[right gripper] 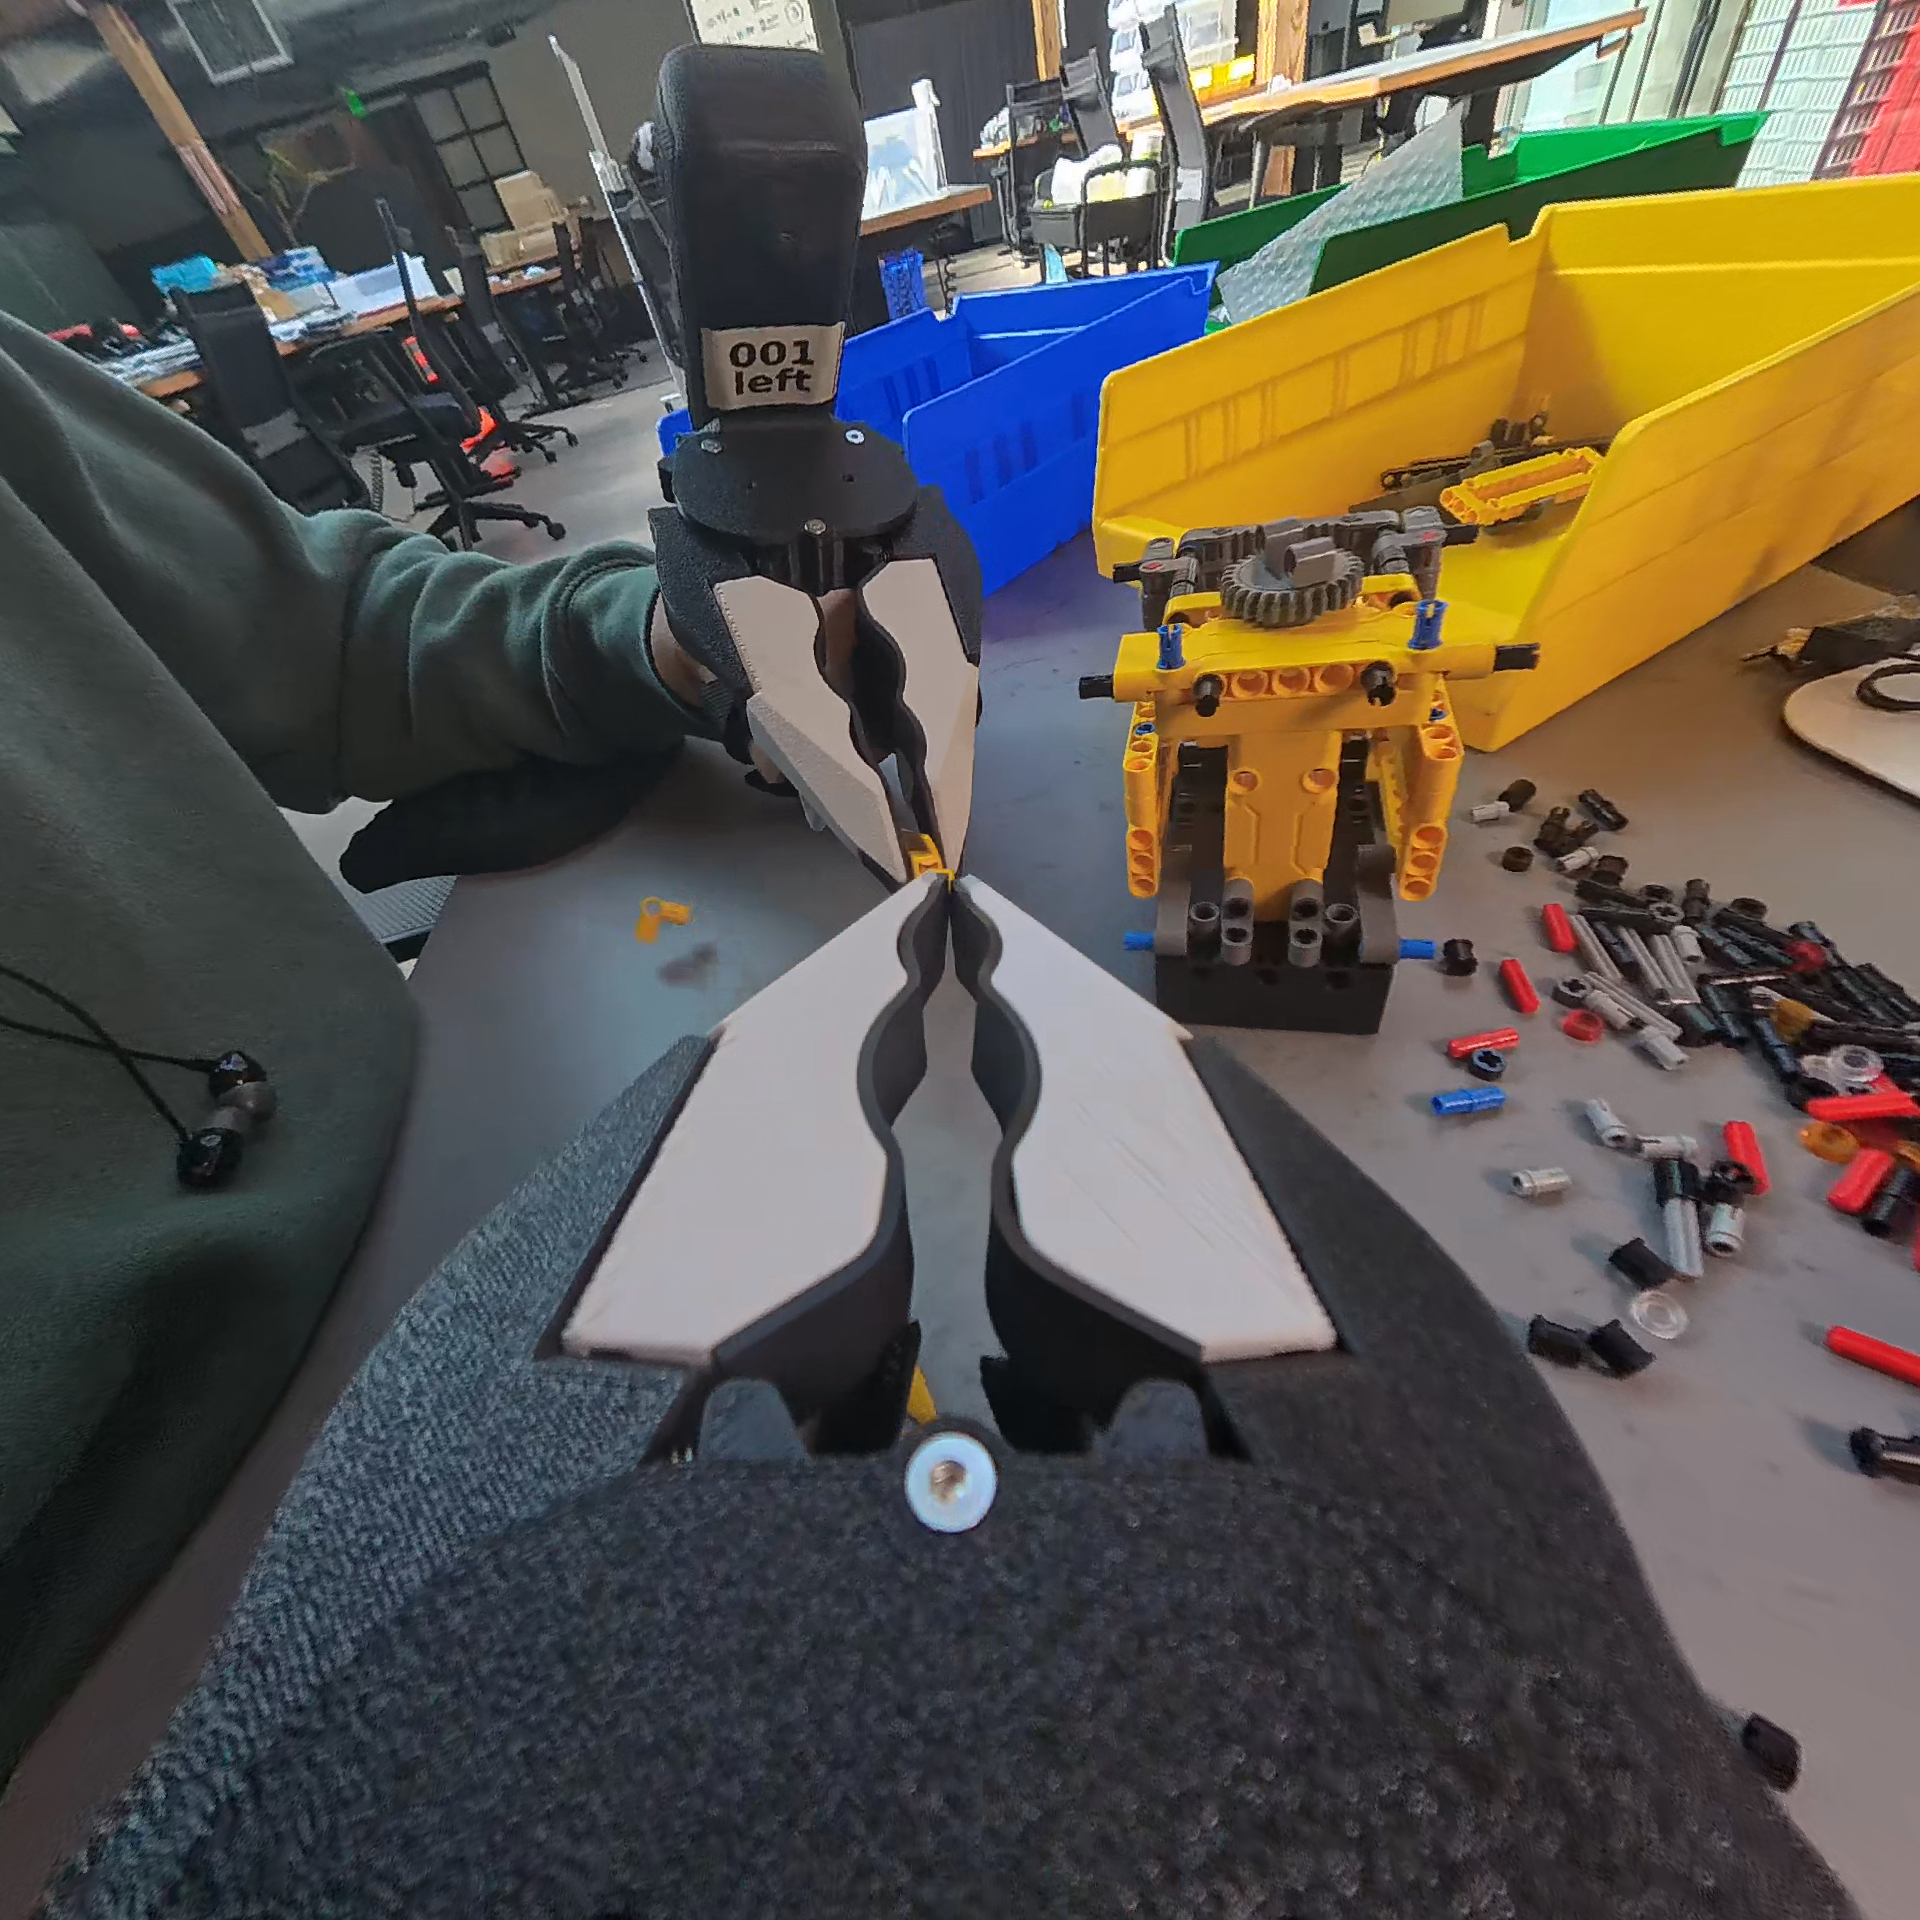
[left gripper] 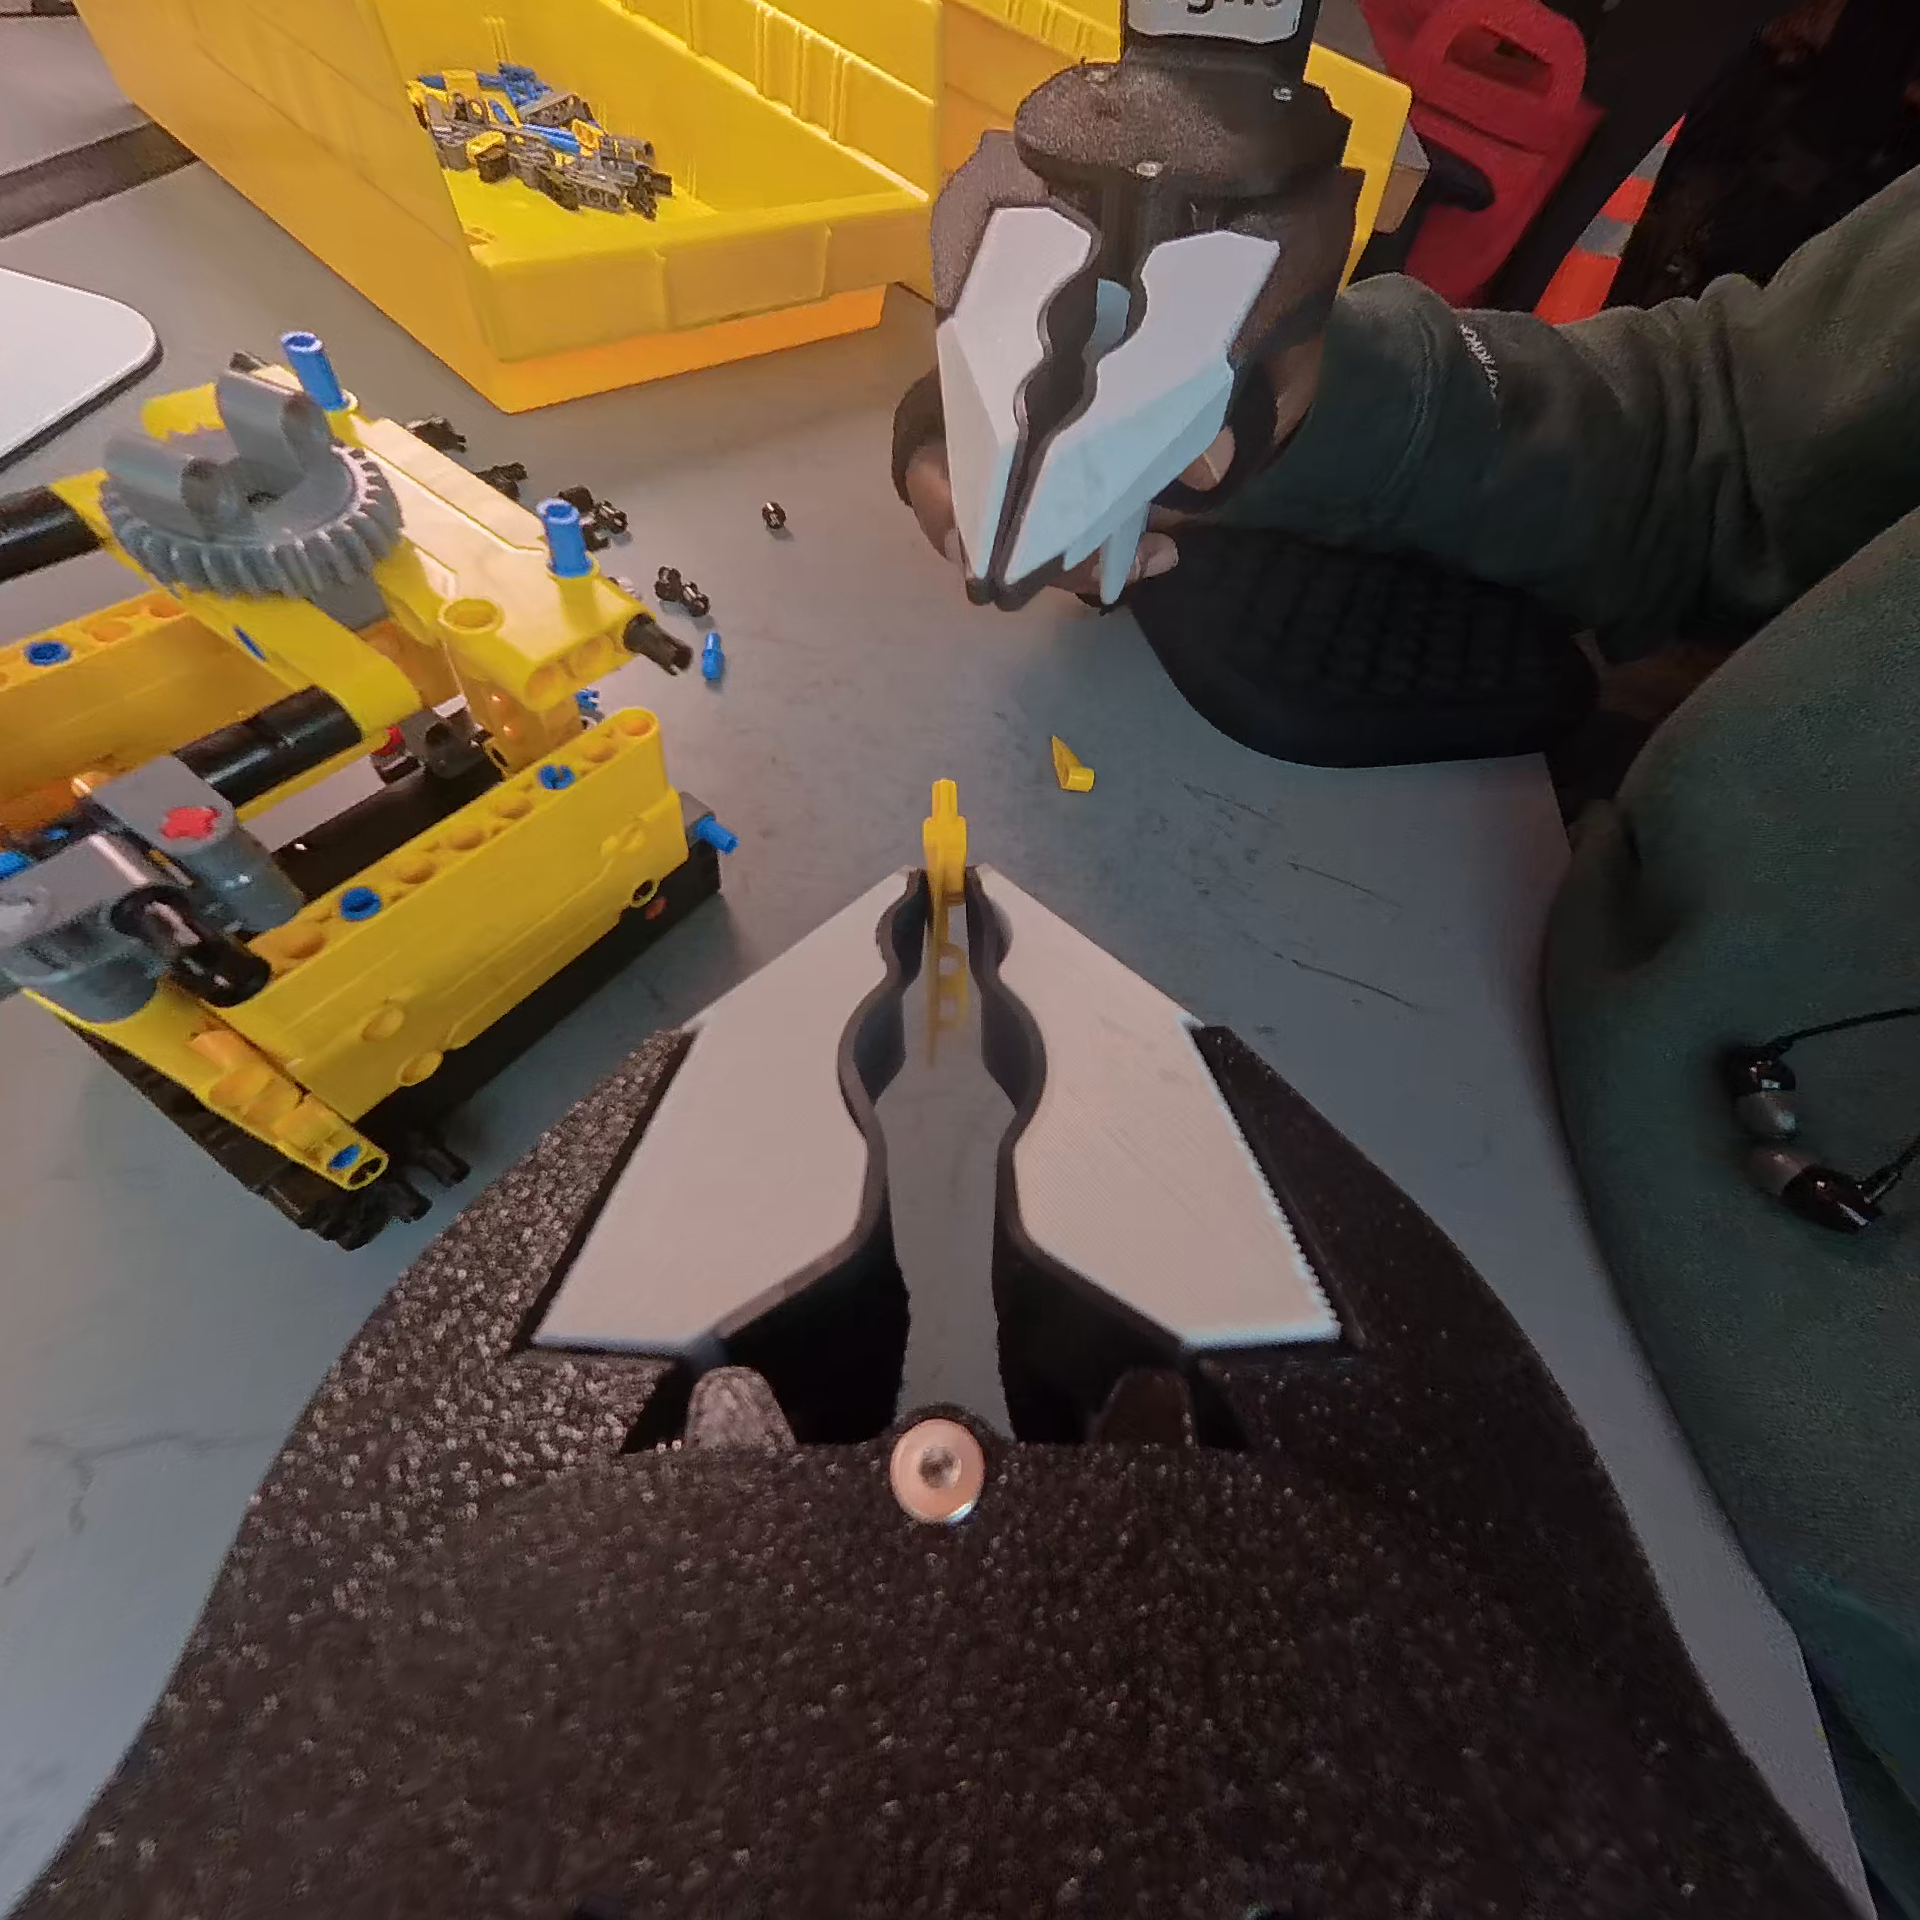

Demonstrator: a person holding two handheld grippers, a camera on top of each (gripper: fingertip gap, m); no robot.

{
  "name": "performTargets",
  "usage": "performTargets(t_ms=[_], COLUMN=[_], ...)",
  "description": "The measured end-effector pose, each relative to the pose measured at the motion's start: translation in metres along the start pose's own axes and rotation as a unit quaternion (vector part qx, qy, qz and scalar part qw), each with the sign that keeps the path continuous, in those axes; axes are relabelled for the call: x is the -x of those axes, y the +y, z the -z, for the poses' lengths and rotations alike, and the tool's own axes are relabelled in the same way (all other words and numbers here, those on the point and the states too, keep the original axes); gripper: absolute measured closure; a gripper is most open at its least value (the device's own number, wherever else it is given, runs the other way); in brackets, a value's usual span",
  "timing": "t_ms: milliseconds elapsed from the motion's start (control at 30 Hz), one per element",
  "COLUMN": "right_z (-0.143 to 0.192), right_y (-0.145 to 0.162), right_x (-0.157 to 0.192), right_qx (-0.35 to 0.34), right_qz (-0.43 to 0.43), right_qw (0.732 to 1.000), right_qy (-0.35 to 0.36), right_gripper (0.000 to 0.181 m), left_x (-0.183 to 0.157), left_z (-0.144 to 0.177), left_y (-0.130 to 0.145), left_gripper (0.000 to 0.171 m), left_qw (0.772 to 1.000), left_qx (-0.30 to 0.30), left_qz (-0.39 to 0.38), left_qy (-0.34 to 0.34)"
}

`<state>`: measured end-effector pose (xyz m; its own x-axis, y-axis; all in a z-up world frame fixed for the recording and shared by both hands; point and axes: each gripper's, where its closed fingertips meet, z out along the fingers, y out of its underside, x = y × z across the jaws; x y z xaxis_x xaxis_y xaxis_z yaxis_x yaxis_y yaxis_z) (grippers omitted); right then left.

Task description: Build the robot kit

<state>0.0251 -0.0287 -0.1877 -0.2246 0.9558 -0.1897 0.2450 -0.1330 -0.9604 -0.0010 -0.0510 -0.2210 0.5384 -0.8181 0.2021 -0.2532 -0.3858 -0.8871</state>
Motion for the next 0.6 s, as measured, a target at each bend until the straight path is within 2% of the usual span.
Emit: performTargets(t_ms=[67,200,300,500,600], right_z=[-0.001,-0.005,-0.005,-0.007,-0.007], right_y=[0.002,0.007,0.007,0.010,0.011], right_x=[0.002,0.008,0.009,0.009,0.009], right_qx=[0.007,0.023,0.025,0.032,0.036], right_qz=[0.009,0.020,0.025,0.029,0.035], right_qw=[1.000,0.999,0.999,0.999,0.999], right_qy=[-0.002,-0.014,-0.014,-0.011,-0.009], right_gripper=[0.180,0.165,0.162,0.163,0.171], left_x=[0.002,0.006,0.007,0.009,0.009], left_z=[0.001,0.000,0.000,-0.001,-0.001], left_y=[0.000,0.003,0.003,0.003,0.003], left_gripper=[0.165,0.165,0.165,0.165,0.165], left_qw=[1.000,1.000,1.000,1.000,1.000], left_qx=[0.000,0.004,0.006,0.004,0.005], left_qz=[0.002,0.004,0.004,0.006,0.005], left_qy=[-0.004,-0.013,-0.018,-0.023,-0.024])
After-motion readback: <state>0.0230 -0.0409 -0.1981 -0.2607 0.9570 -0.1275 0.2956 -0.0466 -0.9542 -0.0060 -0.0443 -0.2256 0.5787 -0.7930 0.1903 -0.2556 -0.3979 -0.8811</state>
